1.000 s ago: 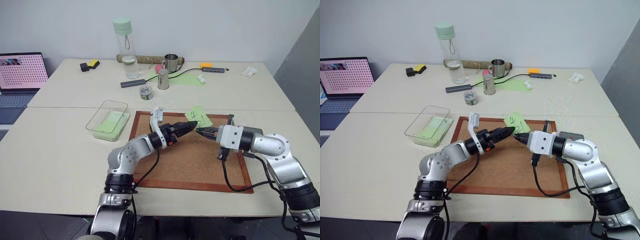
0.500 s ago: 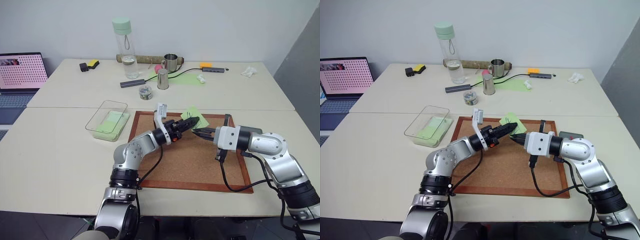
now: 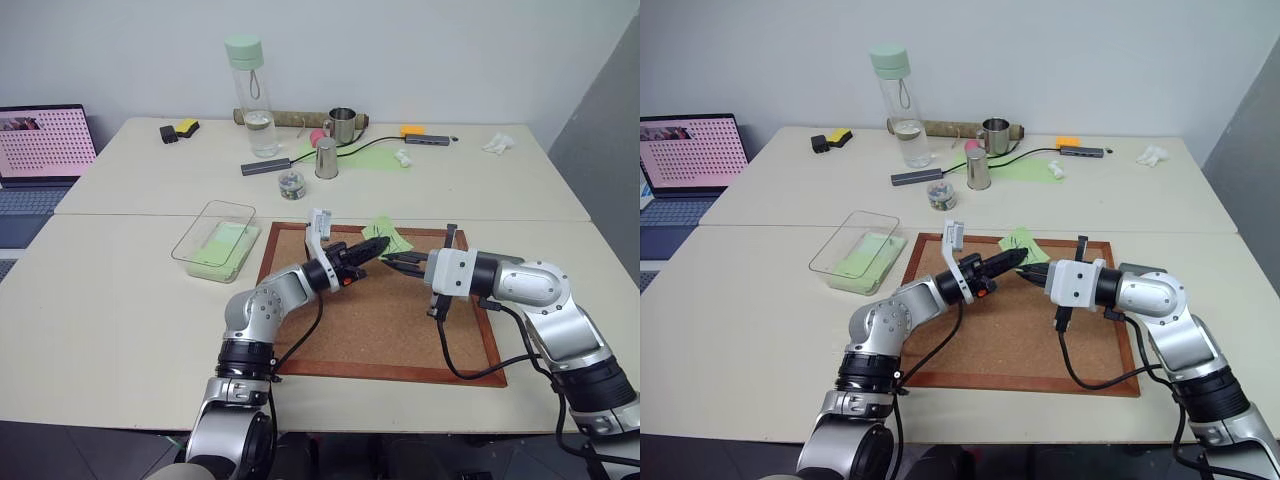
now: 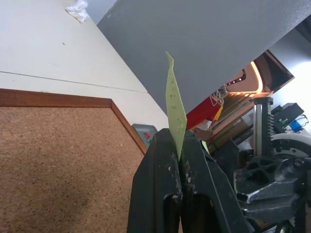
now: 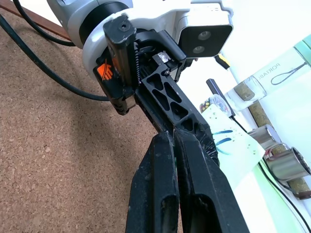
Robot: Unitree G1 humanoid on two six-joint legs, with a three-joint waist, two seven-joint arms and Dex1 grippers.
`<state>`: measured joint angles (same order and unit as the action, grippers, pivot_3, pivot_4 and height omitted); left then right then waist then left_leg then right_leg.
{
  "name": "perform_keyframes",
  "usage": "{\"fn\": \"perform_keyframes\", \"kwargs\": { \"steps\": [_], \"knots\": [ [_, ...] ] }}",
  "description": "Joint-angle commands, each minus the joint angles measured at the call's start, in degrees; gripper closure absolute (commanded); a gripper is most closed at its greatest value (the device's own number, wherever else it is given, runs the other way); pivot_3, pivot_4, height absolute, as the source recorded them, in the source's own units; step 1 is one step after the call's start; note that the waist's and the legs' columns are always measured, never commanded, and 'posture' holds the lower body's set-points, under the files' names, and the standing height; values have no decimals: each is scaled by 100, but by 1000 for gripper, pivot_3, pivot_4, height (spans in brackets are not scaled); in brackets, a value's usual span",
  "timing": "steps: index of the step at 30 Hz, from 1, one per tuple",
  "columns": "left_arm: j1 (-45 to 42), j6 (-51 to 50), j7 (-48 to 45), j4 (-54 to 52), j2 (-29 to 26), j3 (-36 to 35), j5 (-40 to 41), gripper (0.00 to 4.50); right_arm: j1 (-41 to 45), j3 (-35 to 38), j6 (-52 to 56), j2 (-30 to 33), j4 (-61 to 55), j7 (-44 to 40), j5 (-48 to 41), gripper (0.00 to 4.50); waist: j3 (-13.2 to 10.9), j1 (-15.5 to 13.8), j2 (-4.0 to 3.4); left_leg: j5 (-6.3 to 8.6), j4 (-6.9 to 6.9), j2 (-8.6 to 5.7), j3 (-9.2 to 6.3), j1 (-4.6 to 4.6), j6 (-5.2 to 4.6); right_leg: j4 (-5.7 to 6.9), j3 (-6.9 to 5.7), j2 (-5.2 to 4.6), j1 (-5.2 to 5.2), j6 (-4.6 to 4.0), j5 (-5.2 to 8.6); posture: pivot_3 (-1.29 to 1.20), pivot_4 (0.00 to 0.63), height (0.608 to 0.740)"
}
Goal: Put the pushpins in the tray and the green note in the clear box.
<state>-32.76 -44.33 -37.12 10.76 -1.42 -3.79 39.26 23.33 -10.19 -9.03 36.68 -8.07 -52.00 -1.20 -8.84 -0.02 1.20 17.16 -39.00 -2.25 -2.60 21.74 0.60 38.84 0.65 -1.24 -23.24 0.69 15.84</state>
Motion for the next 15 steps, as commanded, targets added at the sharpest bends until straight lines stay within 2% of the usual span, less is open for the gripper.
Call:
{"fn": "perform_keyframes", "kwargs": {
  "steps": [1, 10, 15],
  "knots": [
    [11, 351, 50, -31, 3, 97, -241, 4490, 69, 179, 77, -81, -230, 72, -253, 4500, 0, -1, 0, 0, 0, 0, 0, 0, 0, 0, 0, 0, 0, 0, 0, 0, 150, 740],
    [-7, 756, 133, 252, 55, 176, -599, 4490, -157, 550, 844, -103, -842, 211, -844, 4500, 0, -5, 0, 0, 0, 0, -1, 1, -1, -1, 0, 0, 0, 0, 0, 0, 150, 740],
    [-13, 815, 127, 244, 56, 181, -682, 4490, -478, 1134, 1946, -5, -1198, 540, -1345, 4500, 0, -8, 0, 1, 0, 0, -2, 2, -1, -1, 0, 0, 0, 0, 0, 0, 150, 740]
  ]
}}
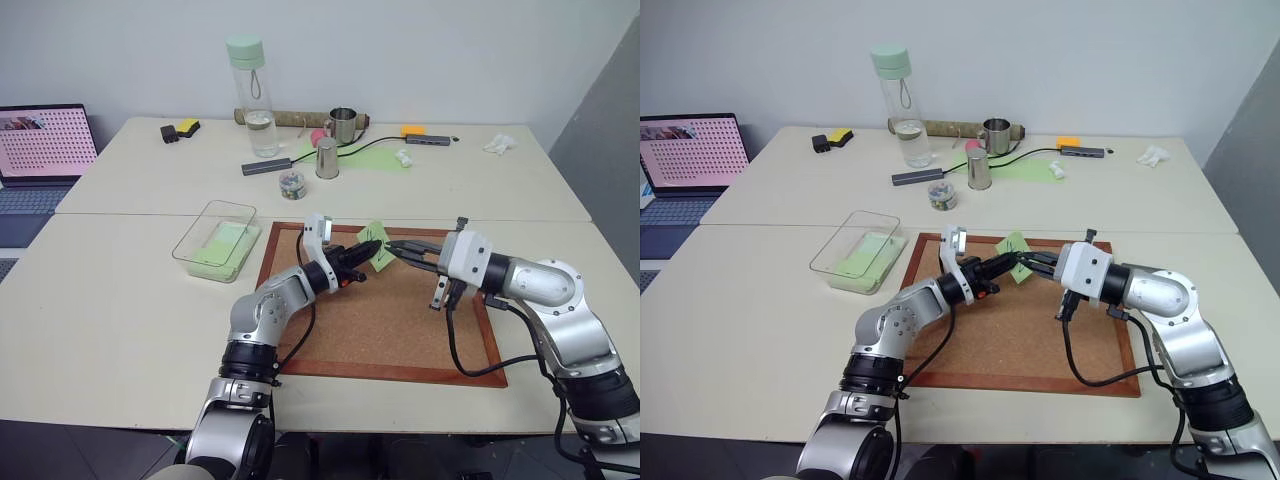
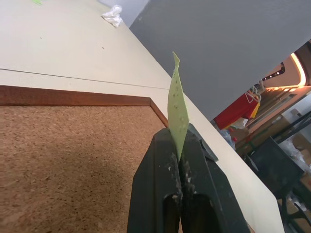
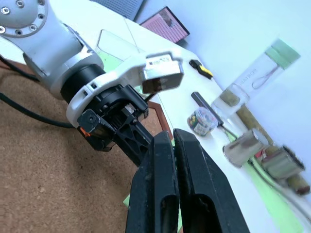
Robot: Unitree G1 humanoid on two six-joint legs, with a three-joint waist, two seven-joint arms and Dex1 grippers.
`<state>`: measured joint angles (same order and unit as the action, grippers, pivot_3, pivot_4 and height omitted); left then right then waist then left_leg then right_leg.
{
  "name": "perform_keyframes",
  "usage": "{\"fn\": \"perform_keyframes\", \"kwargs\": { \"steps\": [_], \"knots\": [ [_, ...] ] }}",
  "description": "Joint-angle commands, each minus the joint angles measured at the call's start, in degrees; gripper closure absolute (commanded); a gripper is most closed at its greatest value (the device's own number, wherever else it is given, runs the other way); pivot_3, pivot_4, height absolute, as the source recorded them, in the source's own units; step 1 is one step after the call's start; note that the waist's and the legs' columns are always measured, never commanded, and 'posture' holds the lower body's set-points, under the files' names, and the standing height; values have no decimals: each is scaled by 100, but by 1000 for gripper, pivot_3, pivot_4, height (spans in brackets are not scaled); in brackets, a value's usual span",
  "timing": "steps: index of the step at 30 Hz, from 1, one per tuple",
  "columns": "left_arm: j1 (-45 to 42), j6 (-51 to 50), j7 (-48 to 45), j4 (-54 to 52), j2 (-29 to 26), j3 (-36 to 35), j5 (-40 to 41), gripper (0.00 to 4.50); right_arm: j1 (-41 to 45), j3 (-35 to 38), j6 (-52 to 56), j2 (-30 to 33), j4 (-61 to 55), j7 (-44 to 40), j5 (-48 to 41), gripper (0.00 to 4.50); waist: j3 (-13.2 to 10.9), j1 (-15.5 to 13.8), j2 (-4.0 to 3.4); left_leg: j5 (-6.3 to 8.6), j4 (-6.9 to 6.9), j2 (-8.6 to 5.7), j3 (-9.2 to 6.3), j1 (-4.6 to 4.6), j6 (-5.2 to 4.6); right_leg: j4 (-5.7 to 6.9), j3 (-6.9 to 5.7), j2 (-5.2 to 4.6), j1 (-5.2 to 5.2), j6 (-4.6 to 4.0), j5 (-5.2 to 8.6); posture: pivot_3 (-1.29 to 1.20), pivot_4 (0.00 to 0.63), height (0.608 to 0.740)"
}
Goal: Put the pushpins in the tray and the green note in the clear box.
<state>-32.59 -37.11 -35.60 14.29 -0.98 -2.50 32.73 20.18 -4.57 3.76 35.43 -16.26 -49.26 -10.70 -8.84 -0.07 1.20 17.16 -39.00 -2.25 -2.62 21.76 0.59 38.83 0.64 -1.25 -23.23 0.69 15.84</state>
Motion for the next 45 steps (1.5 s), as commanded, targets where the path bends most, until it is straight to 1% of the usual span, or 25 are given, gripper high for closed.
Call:
{"fn": "perform_keyframes", "kwargs": {
  "steps": [1, 5, 9, 11, 13, 17, 20, 22, 23, 24, 25, 28, 29, 30, 31, 33, 36, 38, 40, 42, 45],
  "knots": [
    [-16, 82, -36, -177, -8, 55, -30, 4490, -303, 779, 911, 215, -347, 365, -414, 4500, 0, -5, 0, 0, 0, 0, -1, 0, 0, 0, -1, 0, 0, 0, 0, 0, 150, 740],
    [101, 58, -115, -543, -155, 159, -62, 4490, -824, 1445, 1855, 537, -73, 818, -319, 4500, 0, -41, 0, 1, 0, -1, 0, 3, -3, -3, 1, -1, 1, 0, 0, 0, 150, 740],
    [212, 24, -133, -857, -258, 220, -33, 4490, -1087, 1673, 2518, 599, 280, 1272, -160, 4500, 0, -41, 0, 2, 2, -1, 0, 1, -4, 0, 2, -1, 1, 0, 0, 0, 150, 740],
    [235, 18, -117, -936, -271, 245, -30, 4490, -1090, 1690, 2648, 583, 427, 1449, -73, 4500, 1, -28, -1, 9, 3, 0, 3, 0, -16, 3, 3, 0, 0, 0, 0, 0, 150, 740],
    [260, 32, -140, -1003, -307, 310, -53, 4490, -947, 1687, 2773, 458, 819, 1738, 9, 4500, 1, -27, -1, 9, 3, 0, 3, -1, -17, 5, 3, 0, 0, 0, 0, 0, 150, 740],
    [310, 63, -156, -1100, -328, 417, -101, 4490, -655, 1682, 2700, 296, 1534, 2014, 92, 4500, 0, -18, -1, 9, 3, -2, 4, 0, -17, 5, 4, 0, 0, 0, 0, 0, 150, 740],
    [349, 72, -137, -1160, -325, 447, -112, 4500, -468, 1752, 2678, 264, 1913, 2142, 98, 3859, -1, -16, -5, 8, 2, -3, 5, 0, -15, 4, 5, 0, 0, 0, 0, 0, 150, 740],
    [384, 80, -116, -1192, -333, 446, -112, 4500, -395, 1787, 2703, 250, 2004, 2141, 24, 3330, -1, -14, -5, 8, 3, -3, 6, 1, -14, 3, 6, 0, 0, 0, 0, 0, 150, 740],
    [397, 83, -111, -1200, -338, 442, -112, 4500, -377, 1791, 2703, 249, 2022, 2142, 9, 3164, -1, -14, -5, 9, 2, -3, 6, 1, -17, 3, 6, 0, 0, 0, 0, 0, 150, 740],
    [410, 85, -103, -1209, -340, 436, -112, 4500, -372, 1797, 2693, 250, 2021, 2134, -1, 2790, -1, -12, -5, 10, 2, -3, 6, 1, -18, 3, 5, 0, 0, 0, 0, 0, 150, 740],
    [419, 87, -95, -1213, -339, 428, -111, 4500, -366, 1822, 2716, 234, 2007, 2133, -39, 2681, -1, -11, -5, 10, 3, -2, 6, 1, -19, 3, 5, 0, 0, 0, 0, 0, 150, 740],
    [426, 90, -85, -1218, -343, 412, -105, 4500, -370, 1903, 2783, 209, 1915, 2122, -143, 1917, -1, -5, -5, 11, 3, -3, 6, 1, -20, 3, 6, 0, 0, 0, 0, 0, 150, 740],
    [426, 92, -83, -1218, -343, 409, -105, 4500, -372, 1923, 2784, 206, 1892, 2118, -163, 1790, -1, -2, -5, 11, 3, -2, 6, 1, -20, 3, 6, 0, 0, 0, 0, 0, 150, 740],
    [424, 88, -70, -1239, -351, 389, -97, 4500, -382, 1962, 2733, 230, 1802, 2061, -216, 1522, -1, -1, -5, 11, 3, -2, 6, 1, -21, 4, 5, 0, 0, 0, 0, 0, 150, 740],
    [422, 81, -46, -1291, -376, 356, -89, 4500, -404, 1993, 2658, 297, 1649, 1938, -281, 1394, -1, 0, -5, 11, 3, -2, 6, 1, -21, 4, 4, 0, 0, 0, 0, 0, 150, 740],
    [432, 50, 23, -1472, -458, 269, -61, 4500, -455, 2009, 2494, 473, 1320, 1607, -429, 983, -2, 0, -6, 11, 2, -3, 6, 2, -21, 4, 5, 0, 0, 0, 0, 0, 150, 740],
    [506, -19, 198, -1952, -712, 101, -40, 4500, -466, 1996, 2287, 763, 738, 903, -764, 983, -7, 4, -11, 12, 3, -2, 5, 3, -22, 3, 5, 1, -1, 1, 0, 0, 150, 740],
    [637, -120, 323, -2384, -985, -31, -53, 4500, -376, 1925, 2262, 955, 208, 293, -1208, 983, -7, 31, -11, 12, 4, 0, 4, 2, -22, 3, 3, 2, -1, 1, 1, 0, 150, 740],
    [789, -246, 438, -2820, -1299, -190, -46, 4500, -132, 1822, 2374, 1088, -257, -141, -1663, 983, -7, 59, -13, 12, 9, 4, 4, -2, -22, 2, 4, 8, 0, 1, 1, 0, 150, 740],
    [904, -349, 604, -3148, -1589, -445, -26, 4500, 233, 1722, 2671, 1171, -533, -377, -2078, 983, -10, 65, -15, 13, 9, 6, 2, -4, -23, 4, 4, 9, 0, 1, 1, 0, 150, 740],
    [926, -383, 878, -3344, -1964, -828, -120, 4500, 694, 1576, 3008, 1202, -658, -529, -2485, 983, -16, 14, -3, 13, 4, 5, -7, -2, -24, 1, -3, 8, 3, 1, 1, 0, 150, 740]
  ]
}}
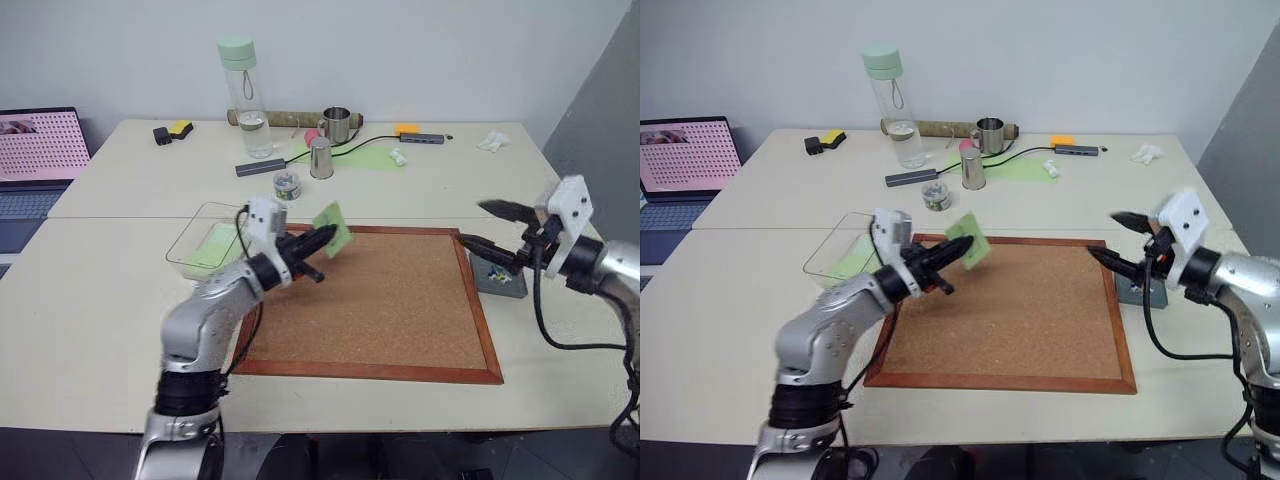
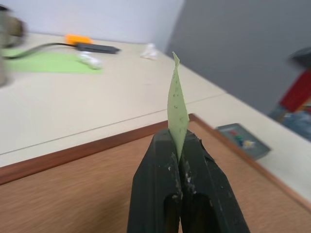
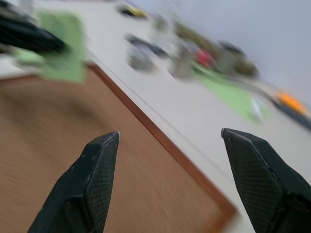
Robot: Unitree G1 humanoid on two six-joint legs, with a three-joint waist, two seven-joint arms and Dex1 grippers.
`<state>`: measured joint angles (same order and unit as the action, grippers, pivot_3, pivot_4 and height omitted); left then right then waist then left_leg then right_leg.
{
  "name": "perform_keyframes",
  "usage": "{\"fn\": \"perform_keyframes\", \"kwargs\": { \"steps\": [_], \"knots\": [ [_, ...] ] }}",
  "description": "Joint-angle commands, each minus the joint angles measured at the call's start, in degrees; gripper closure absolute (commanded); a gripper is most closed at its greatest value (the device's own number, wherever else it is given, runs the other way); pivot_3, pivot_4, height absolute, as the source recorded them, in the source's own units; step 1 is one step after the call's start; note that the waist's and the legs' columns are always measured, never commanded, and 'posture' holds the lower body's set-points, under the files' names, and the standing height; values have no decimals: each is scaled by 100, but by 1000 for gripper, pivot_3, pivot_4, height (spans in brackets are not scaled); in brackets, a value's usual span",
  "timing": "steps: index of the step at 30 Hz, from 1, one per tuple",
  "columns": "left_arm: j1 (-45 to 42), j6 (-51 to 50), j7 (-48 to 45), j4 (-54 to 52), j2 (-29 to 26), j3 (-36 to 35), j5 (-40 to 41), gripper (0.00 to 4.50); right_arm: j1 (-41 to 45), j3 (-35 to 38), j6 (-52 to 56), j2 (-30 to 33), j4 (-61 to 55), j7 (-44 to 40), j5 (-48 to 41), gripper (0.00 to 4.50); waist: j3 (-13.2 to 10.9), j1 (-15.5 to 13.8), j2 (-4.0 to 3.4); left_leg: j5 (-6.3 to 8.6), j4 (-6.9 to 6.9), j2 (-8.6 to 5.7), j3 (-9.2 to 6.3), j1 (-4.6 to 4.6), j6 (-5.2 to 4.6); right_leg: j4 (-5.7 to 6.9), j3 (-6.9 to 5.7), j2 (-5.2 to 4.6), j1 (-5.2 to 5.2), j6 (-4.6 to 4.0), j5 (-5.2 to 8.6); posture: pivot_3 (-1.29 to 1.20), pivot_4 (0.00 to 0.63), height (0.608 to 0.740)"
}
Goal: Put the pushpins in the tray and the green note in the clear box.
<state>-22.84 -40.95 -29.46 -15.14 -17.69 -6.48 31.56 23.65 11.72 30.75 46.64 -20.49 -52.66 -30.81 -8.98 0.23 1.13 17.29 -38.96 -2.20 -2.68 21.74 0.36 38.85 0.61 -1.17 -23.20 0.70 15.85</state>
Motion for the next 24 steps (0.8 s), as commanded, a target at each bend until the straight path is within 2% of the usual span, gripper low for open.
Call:
{"fn": "perform_keyframes", "kwargs": {
  "steps": [1, 7, 13, 14, 16, 24],
  "knots": [
    [-90, 3, 412, -395, -433, -584, -92, 4500, 475, -110, 382, 74, -237, -218, -551, 983, -5, -35, 10, 0, 0, -1, -2, 1, 0, -1, -1, -1, 1, 0, 0, 0, 150, 740],
    [-443, 185, 1019, 257, -1198, -1016, -755, 4500, 739, -401, 554, 43, -200, -362, -729, 983, -12, -116, 21, 0, -2, -5, -10, 10, 0, -13, -10, -7, -1, -1, -1, 0, 150, 740],
    [-639, 425, 893, 1109, -1384, -880, -1024, 4500, 774, -588, 519, -11, -178, -411, -687, 983, -12, -148, 21, 0, 0, -5, -10, 11, 1, -19, -11, -10, -2, -2, -1, 0, 150, 740],
    [-681, 458, 870, 1247, -1390, -851, -1060, 4105, 791, -608, 520, -19, -173, -412, -688, 972, -12, -149, 21, 0, 0, -5, -10, 13, 1, -19, -12, -10, -4, -2, -2, 0, 150, 740],
    [-756, 544, 830, 1442, -1389, -817, -1112, 3942, 809, -638, 510, -34, -153, -413, -674, 972, -12, -149, 22, 0, 0, -5, -10, 14, 1, -19, -12, -10, -4, -2, -2, 0, 150, 740],
    [-901, 557, 504, 1340, -1461, -818, -1003, 2315, 684, -650, 490, -1, -238, -407, -667, 972, -13, -148, 23, 0, 0, -5, -11, 17, 2, -20, -14, -12, -7, -3, -2, 0, 150, 740]
  ]
}}
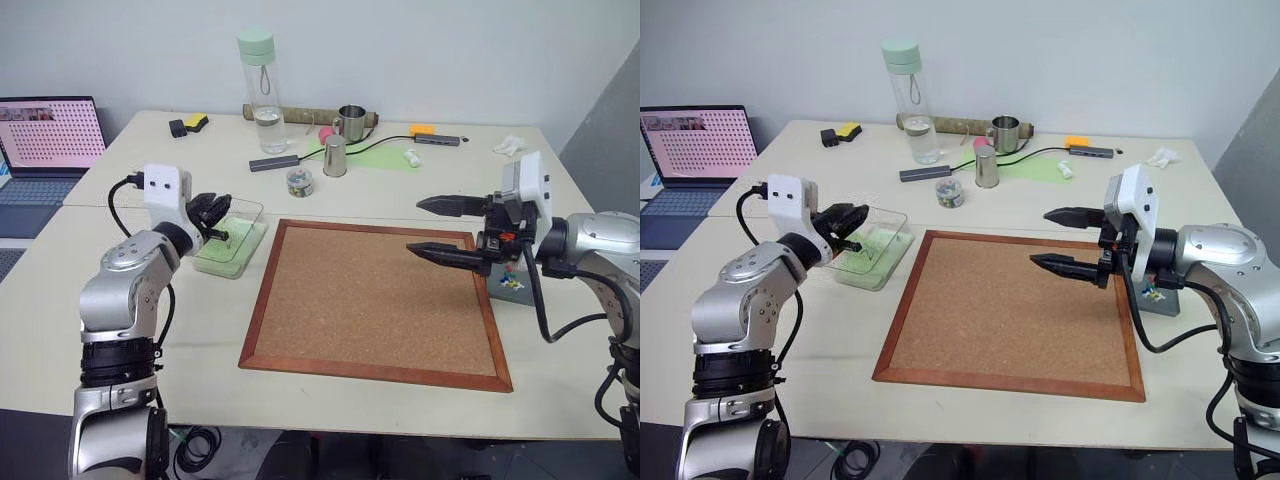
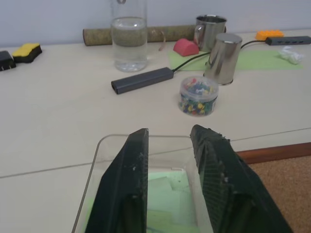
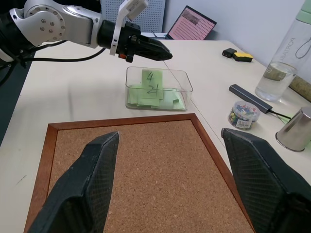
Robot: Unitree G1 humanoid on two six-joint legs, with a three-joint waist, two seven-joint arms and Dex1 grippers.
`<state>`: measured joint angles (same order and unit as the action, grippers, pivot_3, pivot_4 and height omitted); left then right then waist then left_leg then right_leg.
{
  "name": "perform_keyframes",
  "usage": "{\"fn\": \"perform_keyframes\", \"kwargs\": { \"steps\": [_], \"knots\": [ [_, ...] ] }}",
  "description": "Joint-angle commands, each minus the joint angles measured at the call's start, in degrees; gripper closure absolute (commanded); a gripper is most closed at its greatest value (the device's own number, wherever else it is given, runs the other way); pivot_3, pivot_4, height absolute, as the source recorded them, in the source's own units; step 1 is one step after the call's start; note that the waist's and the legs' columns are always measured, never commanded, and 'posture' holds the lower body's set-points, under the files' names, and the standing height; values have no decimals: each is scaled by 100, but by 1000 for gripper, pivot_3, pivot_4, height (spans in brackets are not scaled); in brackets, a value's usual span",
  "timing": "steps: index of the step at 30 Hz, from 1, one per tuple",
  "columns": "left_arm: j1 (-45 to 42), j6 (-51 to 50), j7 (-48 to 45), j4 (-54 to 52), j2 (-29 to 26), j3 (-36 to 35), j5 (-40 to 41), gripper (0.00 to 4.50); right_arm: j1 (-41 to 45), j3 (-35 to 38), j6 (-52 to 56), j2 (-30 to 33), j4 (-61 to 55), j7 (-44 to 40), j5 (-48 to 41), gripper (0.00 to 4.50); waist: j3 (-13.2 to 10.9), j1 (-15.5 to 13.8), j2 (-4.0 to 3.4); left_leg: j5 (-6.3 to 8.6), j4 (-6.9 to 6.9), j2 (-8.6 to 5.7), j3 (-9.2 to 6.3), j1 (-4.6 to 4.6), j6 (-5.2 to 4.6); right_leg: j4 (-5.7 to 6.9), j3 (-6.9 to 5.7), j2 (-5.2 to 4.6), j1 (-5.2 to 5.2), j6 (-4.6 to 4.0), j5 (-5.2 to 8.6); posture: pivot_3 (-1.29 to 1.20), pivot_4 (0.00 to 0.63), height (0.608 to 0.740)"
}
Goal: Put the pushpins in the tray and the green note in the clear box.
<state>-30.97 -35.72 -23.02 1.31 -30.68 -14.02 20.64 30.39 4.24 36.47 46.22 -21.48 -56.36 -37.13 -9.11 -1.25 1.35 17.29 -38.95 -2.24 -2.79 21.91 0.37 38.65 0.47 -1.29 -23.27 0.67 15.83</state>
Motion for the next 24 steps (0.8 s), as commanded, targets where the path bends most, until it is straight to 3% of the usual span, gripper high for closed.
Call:
{"fn": "perform_keyframes", "kwargs": {
  "steps": [1, 6, 10, 13, 17, 20, 24],
  "knots": [
    [-75, -31, -163, -381, -186, -101, 129, 2152, 2, 102, -86, 49, -134, -39, -26, 972, 0, 1, 0, 0, 0, 0, 0, 0, 0, 0, 0, 0, 0, 0, 0, 0, 150, 740],
    [96, -306, -274, -812, -562, -275, 200, 1275, -73, 160, -87, 96, -127, -2, 8, 972, -1, 13, -1, 0, 2, 1, -1, 0, -1, 0, 0, 0, -1, 0, 0, 0, 150, 740],
    [587, -497, -994, -1245, -1421, -428, 321, 509, -325, 395, -56, 284, -87, 57, 71, 972, -2, 29, 0, 0, 5, 2, 0, 0, -1, 0, -1, 0, -3, -1, 0, 0, 150, 740],
    [1555, -206, -1965, -1302, -2393, -683, 198, 509, -837, 639, -152, 640, 43, -55, 288, 972, -6, 44, -7, 1, 11, 3, 3, 1, 0, -8, 2, -1, -4, -2, 1, 0, 150, 740],
    [2908, 568, -2896, -968, -3212, -1185, -179, 509, -1616, 953, -497, 1208, 330, -374, 701, 972, -17, 36, -25, 2, 19, 3, 5, -1, -2, -16, 0, -7, -3, -11, 6, 0, 150, 740],
    [3723, 1250, -3455, -579, -3521, -1477, -507, 509, -2215, 1191, -824, 1573, 621, -654, 1025, 972, -23, 16, -35, 4, 21, 4, 5, -7, -5, -14, -6, -10, 2, -18, 8, 0, 150, 740],
    [3951, 1480, -3806, -270, -3507, -1692, -405, 509, -2641, 1415, -1237, 1792, 1127, -865, 1325, 972, -25, -18, -37, 6, 20, 6, 3, -4, -9, -15, -14, -13, 4, -21, 10, 0, 150, 740]
  ]
}}
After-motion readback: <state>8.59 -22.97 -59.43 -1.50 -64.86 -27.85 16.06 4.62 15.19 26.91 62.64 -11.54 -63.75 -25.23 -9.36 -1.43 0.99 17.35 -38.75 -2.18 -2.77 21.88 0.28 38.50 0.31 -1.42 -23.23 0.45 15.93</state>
